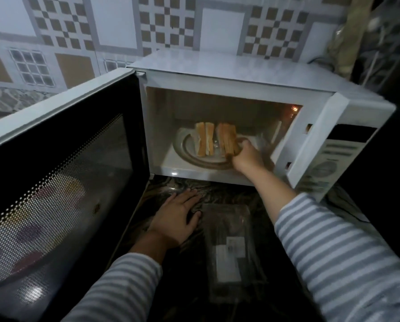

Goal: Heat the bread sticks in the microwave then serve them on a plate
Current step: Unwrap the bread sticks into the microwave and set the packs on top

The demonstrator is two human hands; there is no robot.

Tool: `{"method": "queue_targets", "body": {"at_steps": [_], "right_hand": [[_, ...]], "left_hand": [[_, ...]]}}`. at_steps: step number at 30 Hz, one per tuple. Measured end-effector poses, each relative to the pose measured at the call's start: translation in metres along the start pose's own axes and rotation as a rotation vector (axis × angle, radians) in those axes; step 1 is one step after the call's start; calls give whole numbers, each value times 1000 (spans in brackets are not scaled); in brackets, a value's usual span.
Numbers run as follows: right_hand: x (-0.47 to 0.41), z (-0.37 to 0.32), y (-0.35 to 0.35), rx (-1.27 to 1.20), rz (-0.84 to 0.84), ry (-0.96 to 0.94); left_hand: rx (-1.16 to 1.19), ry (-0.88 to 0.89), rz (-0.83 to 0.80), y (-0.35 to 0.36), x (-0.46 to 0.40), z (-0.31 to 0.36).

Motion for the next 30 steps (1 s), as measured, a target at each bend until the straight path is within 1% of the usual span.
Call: {"method": "queue_targets", "body": {"at_steps": [3,6,8,11,14,16,19,24,28,30], "right_hand": [[40,16,-13,3,-29,-14],[79,34,-23,-75,-67,-47],[105,52,-22,-129,-120,-32],[146,79,-17,-192,-181,-18],[180,103,-13,-227,-234,-4],[194,119,-9,-196,-266,8],[208,138,-4,-189,-264,39],[218,156,0,-376,-311,154],[220,159,2,-445,-350,204],[221,160,3,-450,-340,220]], "left_hand": [[52,-52,27,-1,1,2],[278,-227,181,-9,8,17],[367,-329,263,-15,17,36],[446,-381,347,-23,36,72],[566,-474,362,-24,55,102],[606,-495,362,-23,67,117],[594,-489,329,-18,82,129],[568,-485,294,-11,99,140],[794,-518,316,-10,104,148],[853,-538,326,-8,104,149]]}}
Point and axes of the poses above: each hand's wrist, its own x-axis away from the middle knuckle, its own y-axis out of the palm, z = x × y, the point moved 2 cm from there along -x, towards the middle knuckle, and after that the axes turned 14 degrees about y, right-handed, at the moved point
